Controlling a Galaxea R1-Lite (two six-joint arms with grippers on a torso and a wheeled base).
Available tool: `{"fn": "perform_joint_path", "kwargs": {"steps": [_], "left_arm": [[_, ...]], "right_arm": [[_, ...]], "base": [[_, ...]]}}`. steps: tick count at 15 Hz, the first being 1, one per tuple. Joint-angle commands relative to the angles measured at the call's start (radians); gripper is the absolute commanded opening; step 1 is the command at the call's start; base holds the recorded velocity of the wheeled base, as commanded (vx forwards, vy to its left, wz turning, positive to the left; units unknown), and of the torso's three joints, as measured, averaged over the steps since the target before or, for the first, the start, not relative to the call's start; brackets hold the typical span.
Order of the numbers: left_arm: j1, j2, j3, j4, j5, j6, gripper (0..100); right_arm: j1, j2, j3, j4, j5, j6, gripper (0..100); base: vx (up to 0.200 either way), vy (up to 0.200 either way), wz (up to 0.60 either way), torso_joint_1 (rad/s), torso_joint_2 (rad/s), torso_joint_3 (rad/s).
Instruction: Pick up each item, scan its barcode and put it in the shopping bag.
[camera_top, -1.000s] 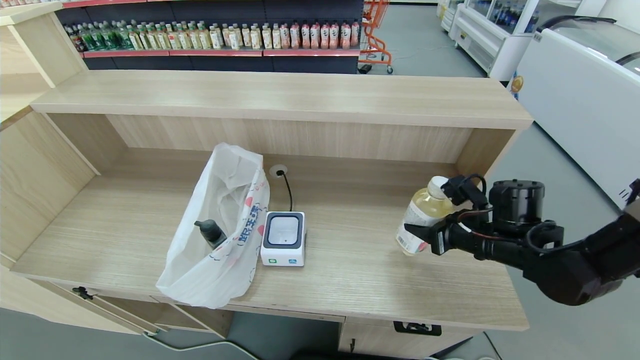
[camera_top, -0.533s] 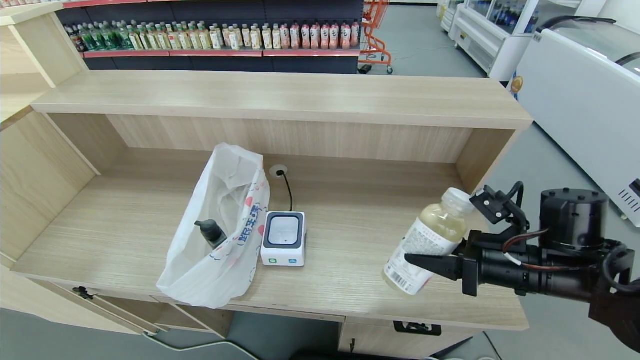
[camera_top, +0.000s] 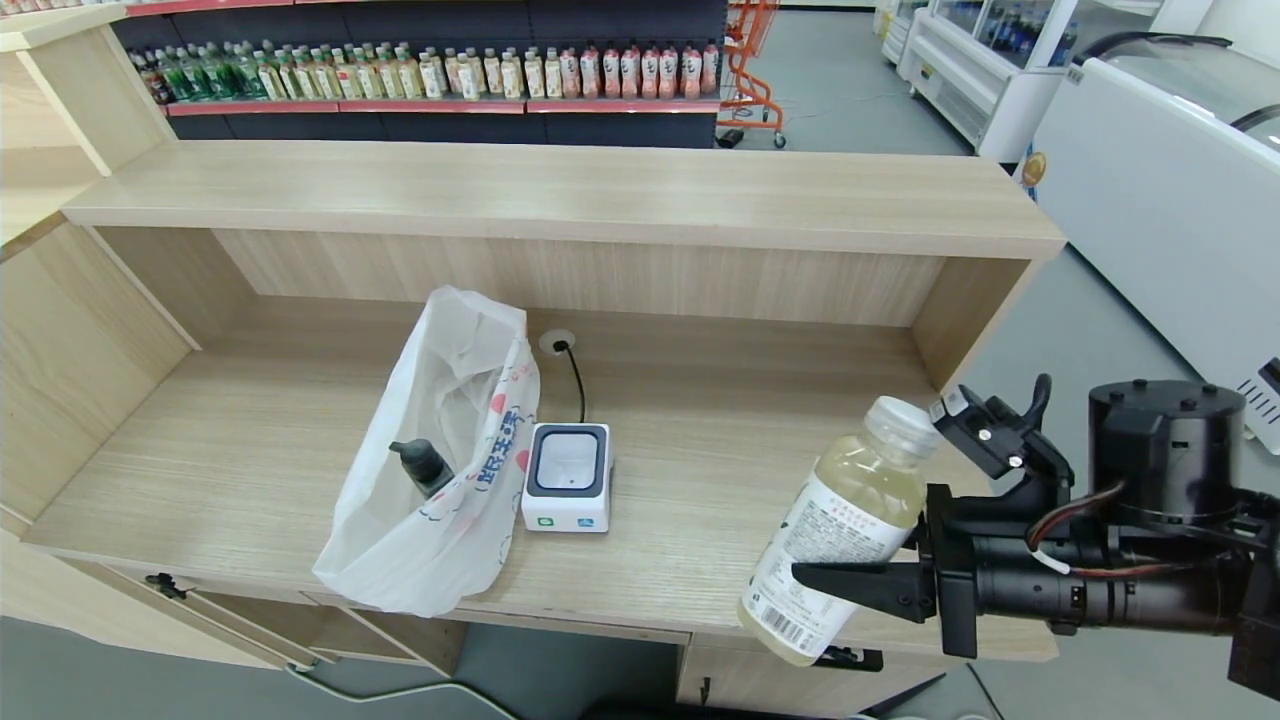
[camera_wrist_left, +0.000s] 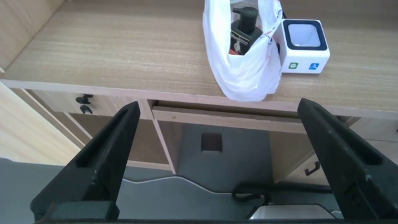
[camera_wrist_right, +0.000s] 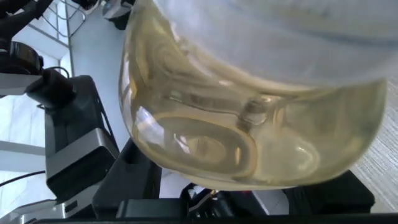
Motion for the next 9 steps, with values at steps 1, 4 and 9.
{"fn": "perform_joint_path", "kwargs": {"steps": [1,4,9], "left_arm": [[0.000,0.000,0.000,0.000,0.000,0.000,100],[0.000,0.000,0.000,0.000,0.000,0.000,100],[0.000,0.000,0.000,0.000,0.000,0.000,100]], "right_arm": [[0.010,-0.014,-0.003,0.002,0.017,0.002,0],[0.012,-0.031,-0.006,0.065,0.078,-0.009,0],[0.035,-0.031,-0.014,0.078,0.101,-0.004,0]], "base": [[0.000,0.000,0.00,0.000,0.00,0.000],[0.000,0.000,0.00,0.000,0.00,0.000],[0.000,0.000,0.00,0.000,0.00,0.000]]}}
